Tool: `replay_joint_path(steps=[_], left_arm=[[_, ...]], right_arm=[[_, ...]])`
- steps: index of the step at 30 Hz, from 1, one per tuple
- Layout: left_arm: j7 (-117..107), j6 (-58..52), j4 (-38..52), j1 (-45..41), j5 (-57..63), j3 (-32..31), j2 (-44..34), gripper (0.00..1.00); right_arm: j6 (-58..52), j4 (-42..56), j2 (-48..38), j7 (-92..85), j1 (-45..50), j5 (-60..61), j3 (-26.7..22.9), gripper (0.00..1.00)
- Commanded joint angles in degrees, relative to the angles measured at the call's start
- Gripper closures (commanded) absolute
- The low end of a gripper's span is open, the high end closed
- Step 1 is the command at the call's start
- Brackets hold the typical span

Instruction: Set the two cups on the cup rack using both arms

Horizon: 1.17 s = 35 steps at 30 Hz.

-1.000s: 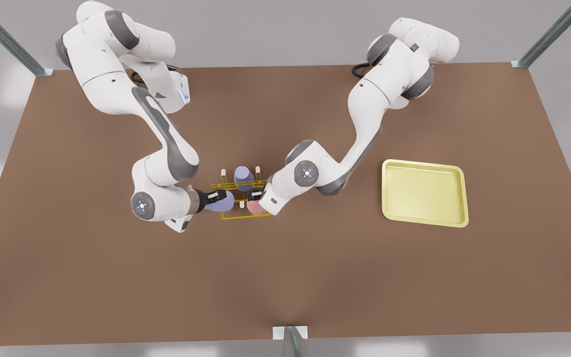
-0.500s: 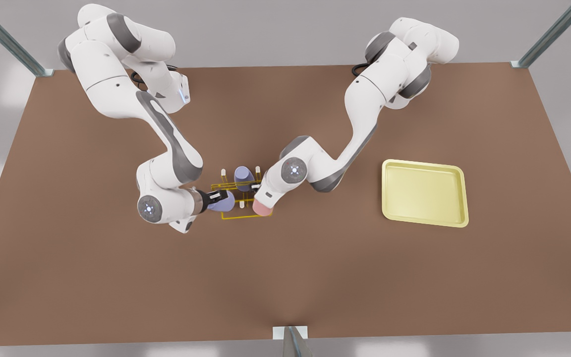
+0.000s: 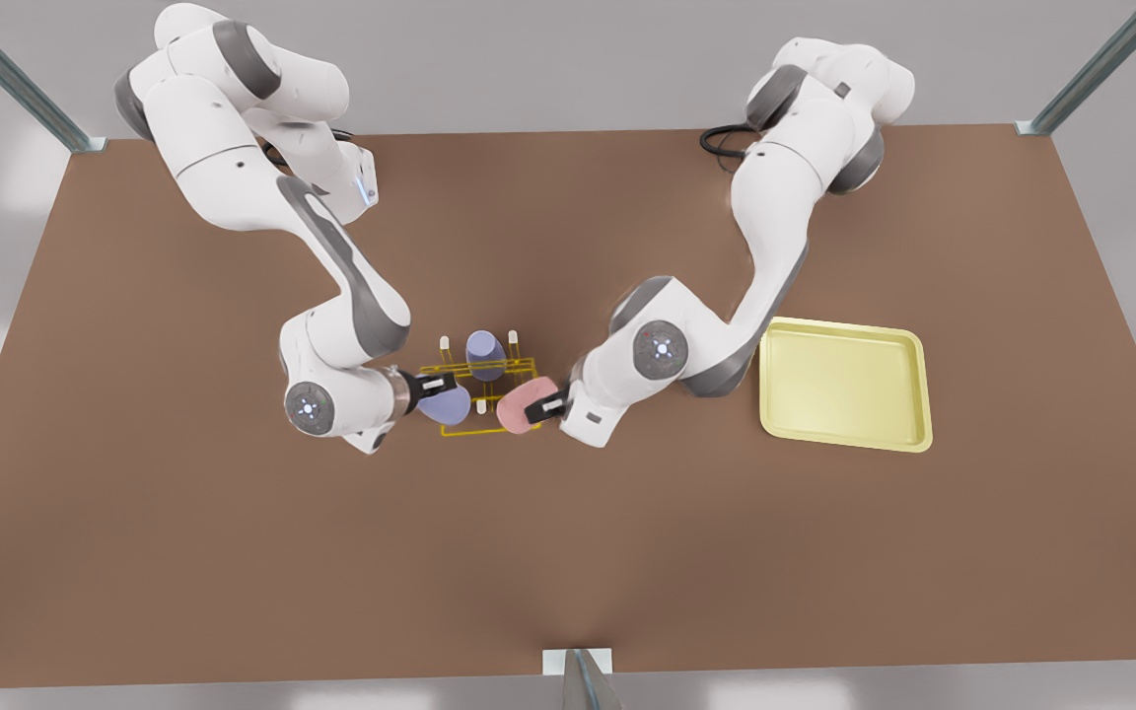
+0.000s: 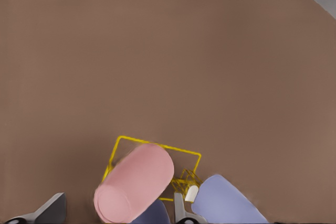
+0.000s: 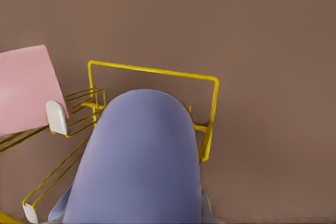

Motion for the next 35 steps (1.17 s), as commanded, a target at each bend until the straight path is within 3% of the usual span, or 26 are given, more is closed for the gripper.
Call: replay_joint_path(steps=[1, 3, 6, 7, 8, 15, 19, 20, 21, 22, 23, 27, 30, 31, 35], left_arm=[[-7.1, -9.1, 0.3, 5.6, 1.3, -0.1, -2.9, 0.0], [13.3, -25.1, 0.3, 16.3, 11.3, 0.0, -7.6, 0.0], [33.5, -34.3, -1.9, 25.3, 12.1, 0.3, -15.9, 0.0], [49.9, -20.7, -26.6, 21.5, 9.5, 10.7, -33.0, 0.0], [50.9, -20.3, -30.7, 19.1, 5.9, 15.2, -35.0, 0.0], [50.9, -24.3, -29.5, 18.8, 5.8, 12.6, -34.4, 0.0], [50.8, -24.3, -29.1, 19.1, 5.8, 11.8, -34.6, 0.0], [50.8, -24.4, -29.1, 19.2, 5.8, 11.8, -34.6, 0.0], [50.8, -24.6, -29.1, 19.1, 5.8, 11.8, -34.6, 0.0], [50.8, -24.7, -29.1, 19.1, 5.8, 11.8, -34.6, 0.0], [50.8, -24.8, -29.1, 19.2, 5.8, 11.8, -34.7, 0.0], [50.8, -24.6, -29.1, 19.2, 5.8, 11.8, -34.6, 0.0], [50.8, -24.5, -29.1, 19.2, 5.8, 11.9, -34.6, 0.0], [50.8, -24.5, -29.1, 19.2, 5.7, 11.9, -34.6, 0.0], [50.9, -24.5, -29.1, 19.2, 5.8, 11.9, -34.6, 0.0]], right_arm=[[-1.5, -0.2, 0.0, 13.5, 0.5, -2.2, 0.1, 0.0], [-1.6, -0.2, 0.3, 13.5, 0.8, -2.2, 0.1, 0.0], [-2.3, -0.2, 0.4, 13.5, 0.8, -2.2, 0.1, 0.0], [-2.5, -0.2, 0.4, 13.5, 0.8, -2.2, 0.1, 0.0], [-2.6, -0.1, 0.4, 13.5, 0.7, -2.2, 0.1, 0.0], [-3.7, 3.9, 0.5, 13.5, 0.3, -1.7, 0.1, 0.0], [-7.5, 13.1, 0.7, 12.7, -0.1, -1.8, 0.0, 0.0], [-9.3, 16.7, 0.6, 12.3, -0.1, -6.9, -0.4, 0.0], [-9.3, 17.4, 0.7, 9.5, 0.1, -19.9, -0.3, 0.0], [-9.3, 20.8, 3.3, 1.3, -0.1, -25.2, -2.5, 0.0], [-9.3, 27.4, 6.5, -8.5, -0.1, -26.4, -7.9, 0.0], [-23.2, 31.3, -4.5, -17.3, -1.2, -25.7, -9.4, 0.0], [-26.1, 22.2, -17.4, -17.1, -0.4, -23.6, -11.3, 0.0], [-26.0, 21.5, -17.6, -17.3, -0.1, -21.2, -13.6, 0.0], [-25.5, 15.8, -21.2, -16.2, -0.1, -21.1, -14.0, 0.0]])
